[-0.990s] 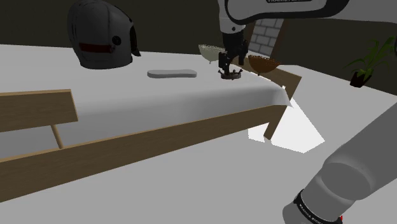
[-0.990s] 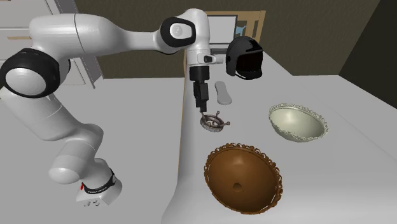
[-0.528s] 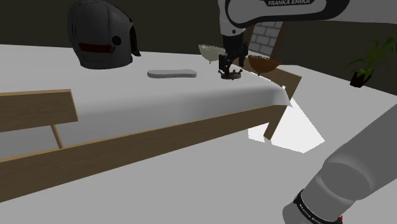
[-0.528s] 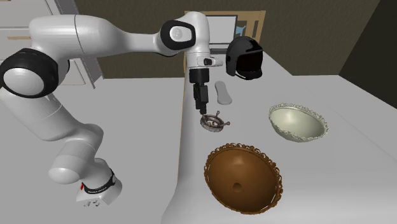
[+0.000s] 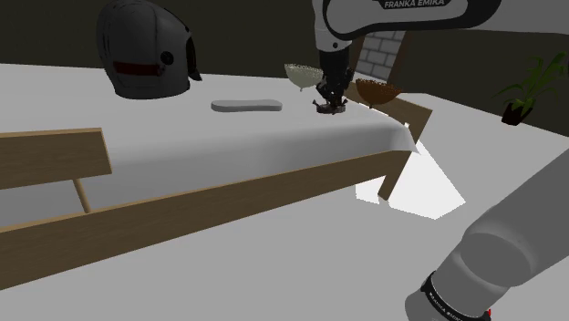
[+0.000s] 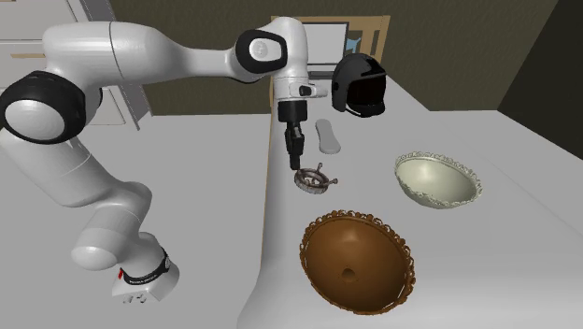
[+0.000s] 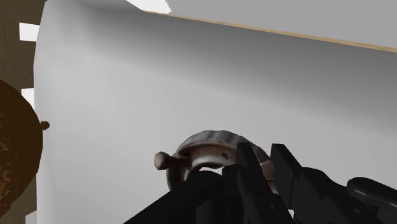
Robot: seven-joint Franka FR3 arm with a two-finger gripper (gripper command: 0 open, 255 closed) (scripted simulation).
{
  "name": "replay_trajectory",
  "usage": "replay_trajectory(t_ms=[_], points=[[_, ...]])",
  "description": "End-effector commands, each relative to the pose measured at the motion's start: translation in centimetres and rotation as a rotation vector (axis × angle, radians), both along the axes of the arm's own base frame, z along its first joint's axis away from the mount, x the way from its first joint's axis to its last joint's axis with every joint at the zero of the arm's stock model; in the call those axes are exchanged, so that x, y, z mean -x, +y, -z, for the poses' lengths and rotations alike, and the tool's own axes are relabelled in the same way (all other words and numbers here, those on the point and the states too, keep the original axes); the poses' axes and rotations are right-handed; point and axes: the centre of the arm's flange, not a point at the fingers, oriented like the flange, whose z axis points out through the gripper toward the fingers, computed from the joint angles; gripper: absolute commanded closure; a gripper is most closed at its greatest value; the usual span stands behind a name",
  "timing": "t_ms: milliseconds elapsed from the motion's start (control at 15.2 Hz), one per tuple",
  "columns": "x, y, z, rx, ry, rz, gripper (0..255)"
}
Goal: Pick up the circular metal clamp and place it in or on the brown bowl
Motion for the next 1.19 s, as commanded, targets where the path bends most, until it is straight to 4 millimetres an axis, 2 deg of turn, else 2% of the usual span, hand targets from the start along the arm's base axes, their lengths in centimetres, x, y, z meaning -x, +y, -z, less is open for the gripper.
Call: replay_trajectory(t_ms=[0,198,1122], points=[[0.0,0.0,0.0,0.000,0.000,0.000,255],[0.0,0.0,0.0,0.000,0.000,0.000,255],[0.0,0.0,-7.4,0.000,0.000,0.000,255]])
